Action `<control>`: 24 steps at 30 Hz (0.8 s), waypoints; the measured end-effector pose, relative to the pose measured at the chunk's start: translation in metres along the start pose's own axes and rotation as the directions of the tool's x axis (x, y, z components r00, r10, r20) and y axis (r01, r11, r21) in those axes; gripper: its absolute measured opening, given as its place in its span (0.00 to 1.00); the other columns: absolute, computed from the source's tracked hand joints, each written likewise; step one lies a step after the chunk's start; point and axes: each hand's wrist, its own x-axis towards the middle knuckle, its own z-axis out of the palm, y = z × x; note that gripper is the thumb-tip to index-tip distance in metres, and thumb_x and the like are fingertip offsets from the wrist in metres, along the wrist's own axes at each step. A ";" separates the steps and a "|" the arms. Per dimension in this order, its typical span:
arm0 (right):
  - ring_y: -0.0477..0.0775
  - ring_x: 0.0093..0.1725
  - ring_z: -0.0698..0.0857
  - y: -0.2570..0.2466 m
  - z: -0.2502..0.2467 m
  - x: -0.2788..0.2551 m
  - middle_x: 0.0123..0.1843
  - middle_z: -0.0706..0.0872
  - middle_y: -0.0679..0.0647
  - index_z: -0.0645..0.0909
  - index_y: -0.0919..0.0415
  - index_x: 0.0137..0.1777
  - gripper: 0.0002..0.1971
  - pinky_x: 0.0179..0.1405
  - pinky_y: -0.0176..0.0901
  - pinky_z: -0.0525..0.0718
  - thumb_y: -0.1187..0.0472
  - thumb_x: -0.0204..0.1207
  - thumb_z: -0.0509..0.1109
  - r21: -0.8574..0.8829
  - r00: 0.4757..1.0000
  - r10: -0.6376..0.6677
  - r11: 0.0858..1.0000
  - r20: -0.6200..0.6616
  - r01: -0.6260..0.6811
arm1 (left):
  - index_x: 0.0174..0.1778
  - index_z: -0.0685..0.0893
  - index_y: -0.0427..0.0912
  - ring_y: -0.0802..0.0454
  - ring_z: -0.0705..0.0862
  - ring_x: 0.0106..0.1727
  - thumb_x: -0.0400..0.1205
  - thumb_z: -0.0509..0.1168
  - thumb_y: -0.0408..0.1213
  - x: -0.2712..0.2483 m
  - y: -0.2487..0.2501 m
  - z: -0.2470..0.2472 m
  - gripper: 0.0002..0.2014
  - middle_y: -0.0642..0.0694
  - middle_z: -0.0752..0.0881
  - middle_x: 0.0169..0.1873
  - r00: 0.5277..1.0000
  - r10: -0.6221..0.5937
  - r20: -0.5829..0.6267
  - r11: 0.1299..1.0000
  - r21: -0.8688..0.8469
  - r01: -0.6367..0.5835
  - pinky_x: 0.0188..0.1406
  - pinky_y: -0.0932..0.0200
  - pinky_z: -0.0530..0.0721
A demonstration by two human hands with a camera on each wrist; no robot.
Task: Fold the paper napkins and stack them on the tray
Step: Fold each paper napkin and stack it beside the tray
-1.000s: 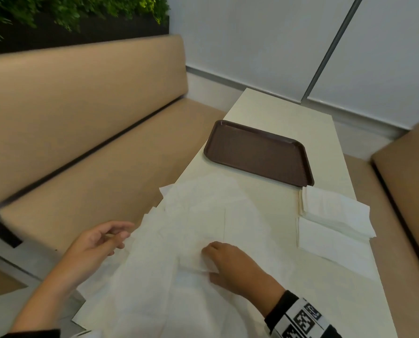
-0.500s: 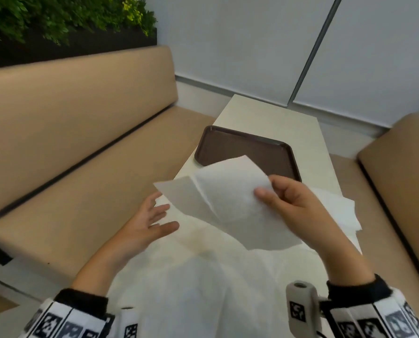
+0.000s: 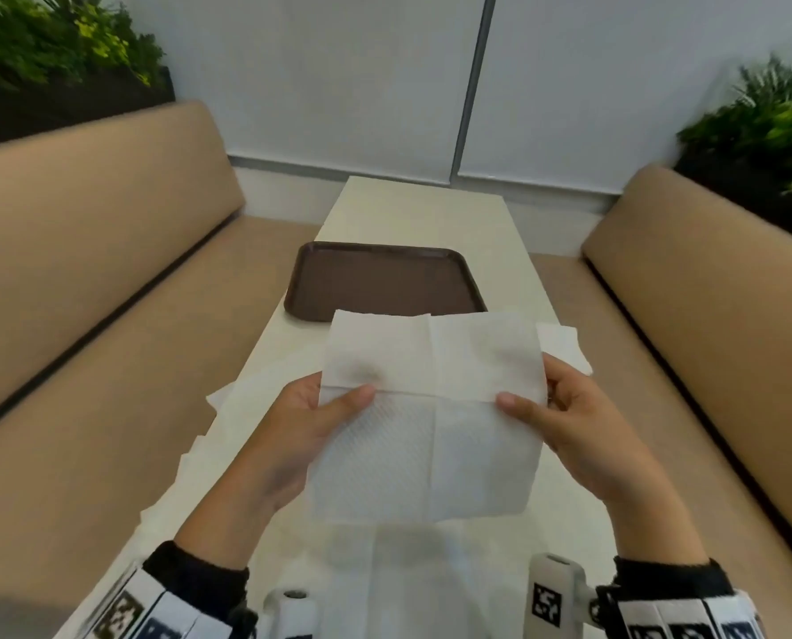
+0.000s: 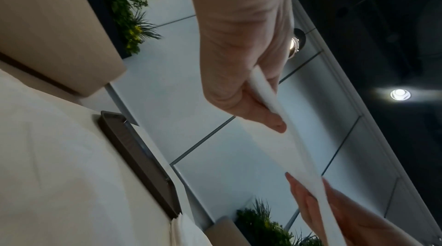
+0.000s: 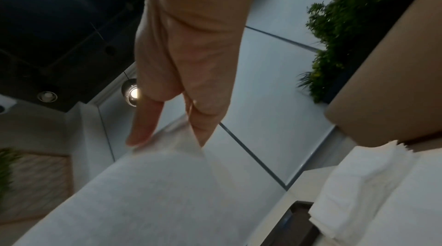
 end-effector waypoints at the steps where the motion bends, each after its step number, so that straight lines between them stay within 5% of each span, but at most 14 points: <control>1: 0.60 0.58 0.88 0.003 -0.003 -0.002 0.58 0.89 0.56 0.81 0.50 0.65 0.40 0.60 0.59 0.85 0.40 0.51 0.85 -0.009 1.000 0.004 1.000 -0.022 -0.005 | 0.52 0.88 0.41 0.44 0.90 0.50 0.71 0.72 0.36 -0.001 0.001 0.003 0.14 0.42 0.91 0.49 1.000 0.016 -0.006 0.999 0.038 -0.015 0.42 0.58 0.88; 5: 0.62 0.52 0.89 0.011 -0.012 -0.008 0.51 0.91 0.58 0.67 0.35 0.71 0.53 0.59 0.65 0.84 0.37 0.41 0.87 -0.035 0.993 0.046 0.998 -0.106 -0.050 | 0.64 0.74 0.65 0.48 0.90 0.51 0.68 0.73 0.43 0.001 -0.003 0.008 0.28 0.49 0.90 0.52 0.985 0.153 -0.081 0.965 0.229 -0.131 0.51 0.49 0.87; 8: 0.61 0.51 0.90 0.011 -0.014 -0.016 0.50 0.91 0.60 0.59 0.23 0.68 0.57 0.56 0.56 0.84 0.42 0.40 0.89 -0.017 0.998 0.043 0.999 -0.052 -0.044 | 0.62 0.67 0.76 0.53 0.89 0.43 0.71 0.73 0.41 0.003 -0.007 0.010 0.32 0.48 0.88 0.50 0.958 0.262 -0.119 0.929 0.300 -0.217 0.42 0.58 0.87; 11: 0.61 0.50 0.90 0.011 -0.017 -0.018 0.49 0.92 0.61 0.64 0.30 0.69 0.49 0.53 0.52 0.86 0.50 0.50 0.87 0.011 0.999 -0.015 1.000 -0.046 0.016 | 0.54 0.78 0.70 0.57 0.85 0.34 0.72 0.73 0.40 0.002 -0.008 0.012 0.21 0.49 0.89 0.35 0.941 0.328 -0.079 0.884 0.377 -0.276 0.35 0.63 0.81; 16: 0.58 0.46 0.87 0.018 -0.022 -0.019 0.44 0.90 0.60 0.88 0.49 0.52 0.32 0.53 0.51 0.85 0.37 0.48 0.85 -0.060 0.992 -0.094 0.994 -0.080 0.090 | 0.39 0.89 0.56 0.62 0.85 0.47 0.71 0.77 0.39 0.006 -0.010 0.008 0.06 0.61 0.89 0.44 0.950 0.308 -0.058 0.859 0.446 -0.252 0.48 0.63 0.79; 20: 0.53 0.43 0.86 0.023 -0.024 -0.018 0.42 0.91 0.57 0.91 0.49 0.44 0.27 0.49 0.46 0.84 0.34 0.48 0.83 -0.134 0.980 -0.128 0.985 -0.152 0.108 | 0.37 0.90 0.57 0.65 0.84 0.42 0.72 0.75 0.36 0.008 -0.010 0.008 0.08 0.62 0.89 0.40 0.937 0.341 -0.076 0.828 0.497 -0.261 0.41 0.68 0.80; 24: 0.50 0.40 0.84 0.025 -0.026 -0.017 0.39 0.90 0.51 0.91 0.47 0.39 0.12 0.43 0.36 0.82 0.44 0.57 0.79 -0.213 0.964 -0.153 0.971 -0.216 0.107 | 0.33 0.89 0.57 0.62 0.83 0.36 0.71 0.77 0.38 0.007 -0.010 0.010 0.07 0.58 0.89 0.38 0.928 0.360 -0.092 0.819 0.507 -0.268 0.36 0.66 0.79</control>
